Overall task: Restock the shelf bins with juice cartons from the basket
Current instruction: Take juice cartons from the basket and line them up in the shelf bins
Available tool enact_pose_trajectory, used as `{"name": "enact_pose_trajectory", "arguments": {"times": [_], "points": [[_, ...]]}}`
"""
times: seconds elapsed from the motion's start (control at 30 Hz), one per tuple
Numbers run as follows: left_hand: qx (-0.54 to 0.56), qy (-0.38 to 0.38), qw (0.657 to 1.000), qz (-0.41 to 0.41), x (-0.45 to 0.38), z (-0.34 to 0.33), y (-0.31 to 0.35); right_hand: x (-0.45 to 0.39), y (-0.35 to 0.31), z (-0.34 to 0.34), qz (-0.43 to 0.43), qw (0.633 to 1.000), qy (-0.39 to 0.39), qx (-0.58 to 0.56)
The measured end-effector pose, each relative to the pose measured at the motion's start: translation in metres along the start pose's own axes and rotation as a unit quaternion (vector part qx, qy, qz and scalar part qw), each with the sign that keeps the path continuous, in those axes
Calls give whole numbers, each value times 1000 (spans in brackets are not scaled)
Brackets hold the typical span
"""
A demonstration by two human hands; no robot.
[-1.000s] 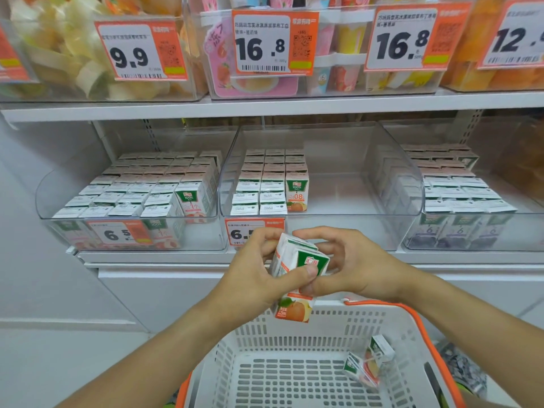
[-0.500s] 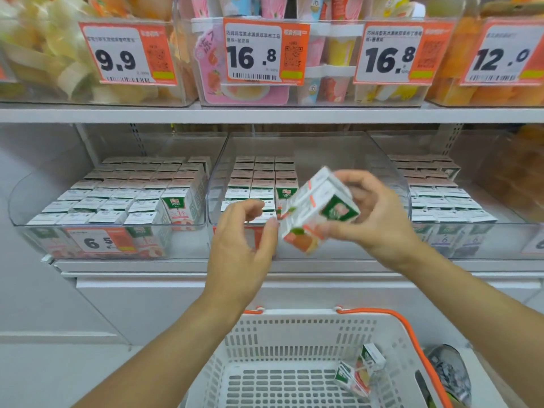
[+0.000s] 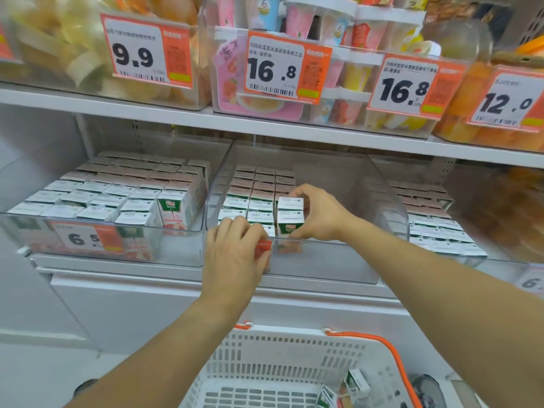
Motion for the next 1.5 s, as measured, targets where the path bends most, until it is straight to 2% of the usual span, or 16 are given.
{"name": "enact_pose_trajectory", "arguments": {"times": [0.07, 0.27, 0.33, 0.4, 0.53, 0.67, 0.7, 0.77, 0.83, 0.9, 0.93, 1.0, 1.1, 1.17, 1.33, 1.5], "points": [[-1, 0, 1000, -1, -1, -1, 0, -4, 3, -8, 24, 998, -1, 50], [4, 4, 1000, 4, -2, -1, 1, -11, -5, -10, -7, 994, -33, 104], [7, 1, 1000, 4, -2, -2, 1, -10, -8, -3, -53, 994, -61, 67], [7, 2, 1000, 3, -2, -2, 0, -9, -7, 2, -94, 994, -51, 30], [5, 9, 1000, -7, -1, -2, 0, -5, -4, 1, -116, 993, -19, -21], [-14, -2, 999, -29, -3, 1, 5, 10, -4, 9, -167, 977, -38, -130], [-23, -10, 999, -31, -2, 2, 6, 16, -3, 17, -156, 979, -17, -131], [-35, -18, 999, -29, -1, 6, 10, 37, -2, 38, -77, 991, 80, -72], [3, -3, 999, -48, 2, 11, 17, 71, 0, 57, -13, 983, 166, -77], [92, -8, 990, -102, 8, 13, 29, 111, 11, 68, 7, 978, 173, -118], [134, -33, 983, -121, 13, 12, 37, 130, 21, 70, 2, 980, 154, -127], [173, -129, 971, -103, 28, 4, 54, 166, 51, 66, -33, 988, 102, -110], [147, -330, 930, -58, 68, -24, 71, 212, 108, 40, -133, 989, 20, -61], [133, -422, 897, -12, 100, -49, 75, 235, 147, 16, -180, 983, -27, -14], [147, -486, 846, 161, 204, -112, 79, 267, 215, -48, -218, 964, -127, 86], [129, -521, 817, 213, 292, -167, 71, 278, 242, -91, -253, 956, -140, 45]]}}
Point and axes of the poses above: each hand's wrist, its own x-axis away from the middle knuckle, its own z-axis out of the back of the hand, y = z × x, the point moved 2 cm from there along -x, towards the middle knuckle, and after that the axes turned 15 degrees about y, right-handed, at the moved point
